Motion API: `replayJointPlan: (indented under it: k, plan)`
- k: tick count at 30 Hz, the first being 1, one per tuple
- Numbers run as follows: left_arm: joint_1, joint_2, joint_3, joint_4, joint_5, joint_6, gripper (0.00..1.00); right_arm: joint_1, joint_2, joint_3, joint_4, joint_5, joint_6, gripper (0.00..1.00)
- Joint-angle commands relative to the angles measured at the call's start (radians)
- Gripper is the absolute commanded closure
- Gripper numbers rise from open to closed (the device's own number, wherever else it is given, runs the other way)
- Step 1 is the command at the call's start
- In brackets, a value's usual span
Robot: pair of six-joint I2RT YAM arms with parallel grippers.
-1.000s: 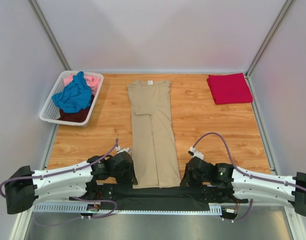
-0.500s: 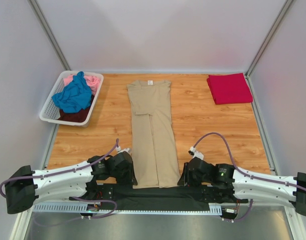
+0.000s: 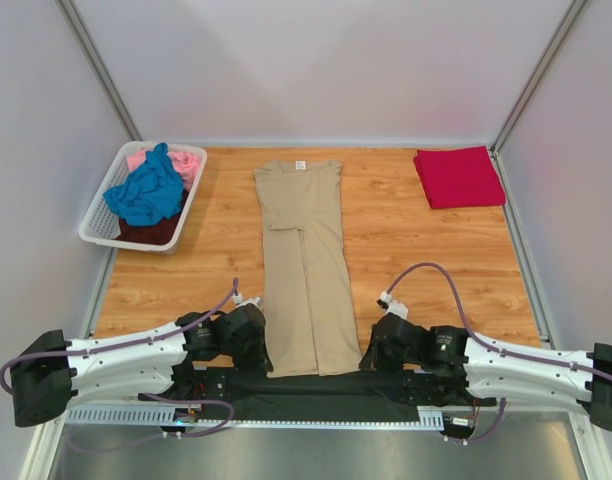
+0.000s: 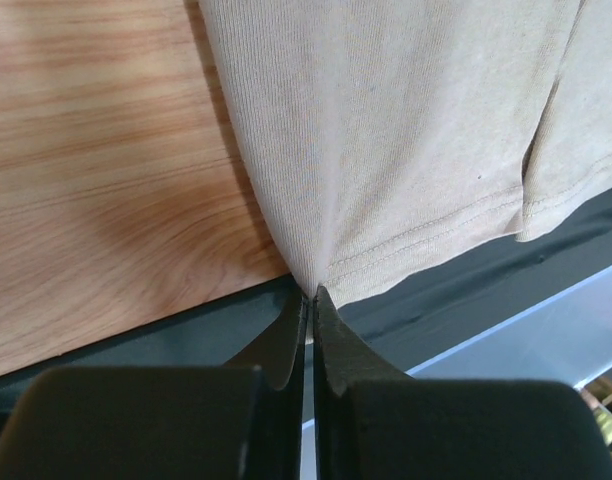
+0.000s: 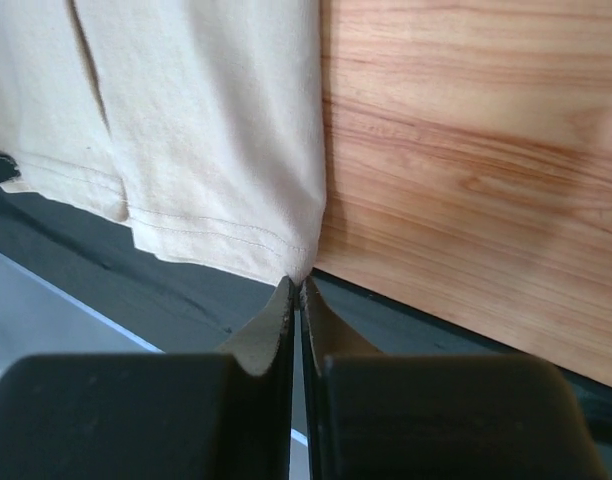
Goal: Fold and stack the t-shirts
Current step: Fold the tshirt
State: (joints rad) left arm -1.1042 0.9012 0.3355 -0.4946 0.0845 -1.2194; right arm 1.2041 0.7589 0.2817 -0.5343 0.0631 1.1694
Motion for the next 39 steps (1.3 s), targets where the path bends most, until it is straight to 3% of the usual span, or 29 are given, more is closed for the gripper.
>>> replayJointPlan:
  k: [1,10,19,24,28,39]
  plan:
    - [-0.006,-0.013,0.036,-0.005,-0.005,0.001,1.00,0.009,0.011,0.086,-0.044,0.061,-0.027,1.00]
    - [0.099,-0.001,0.146,-0.067,0.026,0.095,1.00,0.002,0.094,0.273,-0.131,0.161,-0.122,1.00]
    - [0.403,0.105,0.286,-0.102,0.147,0.319,1.00,-0.198,0.335,0.459,-0.053,0.072,-0.344,1.00]
    - [0.562,0.257,0.431,-0.094,0.190,0.432,1.00,-0.328,0.479,0.609,-0.032,0.009,-0.451,1.00]
    - [0.702,0.416,0.516,-0.033,0.334,0.454,1.00,-0.438,0.597,0.732,-0.032,0.007,-0.525,1.00]
    - [0.826,0.754,0.877,-0.067,0.371,0.535,1.00,-0.610,0.971,1.050,-0.015,-0.114,-0.698,1.00]
